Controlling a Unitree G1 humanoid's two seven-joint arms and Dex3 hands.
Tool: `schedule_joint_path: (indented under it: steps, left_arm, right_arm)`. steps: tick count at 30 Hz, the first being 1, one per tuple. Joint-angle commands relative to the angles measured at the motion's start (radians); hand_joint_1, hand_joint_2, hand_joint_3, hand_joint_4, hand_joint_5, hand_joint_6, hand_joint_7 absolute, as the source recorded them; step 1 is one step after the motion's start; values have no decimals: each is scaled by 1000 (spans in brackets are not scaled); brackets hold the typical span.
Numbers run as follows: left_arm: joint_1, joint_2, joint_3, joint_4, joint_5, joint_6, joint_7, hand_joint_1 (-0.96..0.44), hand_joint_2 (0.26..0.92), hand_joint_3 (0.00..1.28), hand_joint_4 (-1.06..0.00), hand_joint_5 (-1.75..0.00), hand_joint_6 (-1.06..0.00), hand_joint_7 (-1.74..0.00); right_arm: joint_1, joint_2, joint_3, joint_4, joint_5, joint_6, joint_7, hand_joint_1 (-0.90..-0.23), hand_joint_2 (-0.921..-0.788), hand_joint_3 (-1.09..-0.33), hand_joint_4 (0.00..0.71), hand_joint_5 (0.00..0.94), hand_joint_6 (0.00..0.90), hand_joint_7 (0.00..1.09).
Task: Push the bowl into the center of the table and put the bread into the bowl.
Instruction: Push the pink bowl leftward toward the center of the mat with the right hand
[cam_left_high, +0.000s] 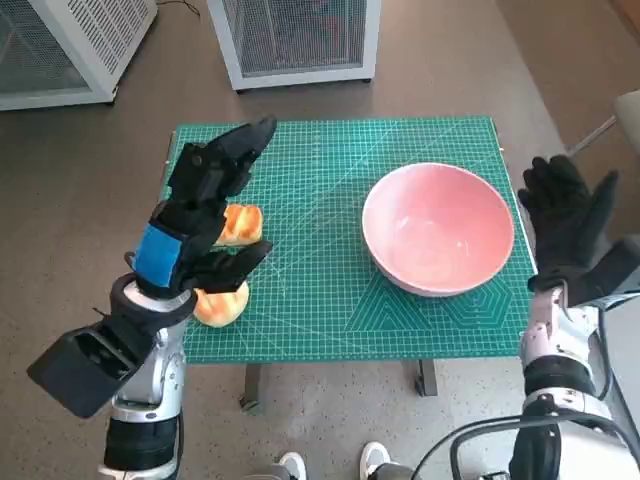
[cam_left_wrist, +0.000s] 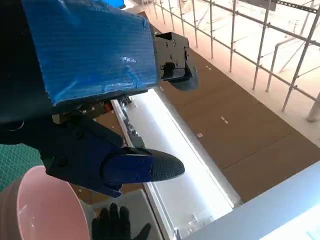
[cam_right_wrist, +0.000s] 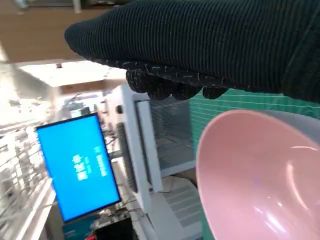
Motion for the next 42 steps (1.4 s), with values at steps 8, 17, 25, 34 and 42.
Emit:
schedule_joint_path:
  steps: [8, 17, 25, 34, 42]
  left_arm:
    - [14, 12, 15, 4, 8, -14, 4, -523, 921, 371, -151, -110, 1, -641]
    - [13, 14, 17, 5, 21, -18, 9, -521, 921, 372, -156, -102, 1, -639]
    - [18, 20, 23, 6, 23, -24, 8, -526, 921, 382, -162, -93, 0, -637]
    - [20, 21, 26, 18, 21, -37, 6, -524, 921, 384, -175, -88, -6, -632]
    - [27, 27, 30, 14, 15, -37, 4, -516, 921, 384, -184, -79, -15, -623]
  right_arm:
    - [29, 35, 2, 32, -24, 79, -25, -376, -921, -637, 305, 3, 137, 428]
    - [11, 70, 0, 34, -32, 106, -30, -378, -921, -630, 321, 8, 150, 407]
    - [-5, 98, -6, 31, -32, 111, -21, -380, -921, -620, 321, 5, 158, 390]
    - [-22, 135, -13, 29, -28, 108, -5, -387, -921, -614, 327, 6, 165, 380]
    - [-41, 169, -8, 32, -34, 109, -5, -388, -921, -620, 329, 5, 171, 379]
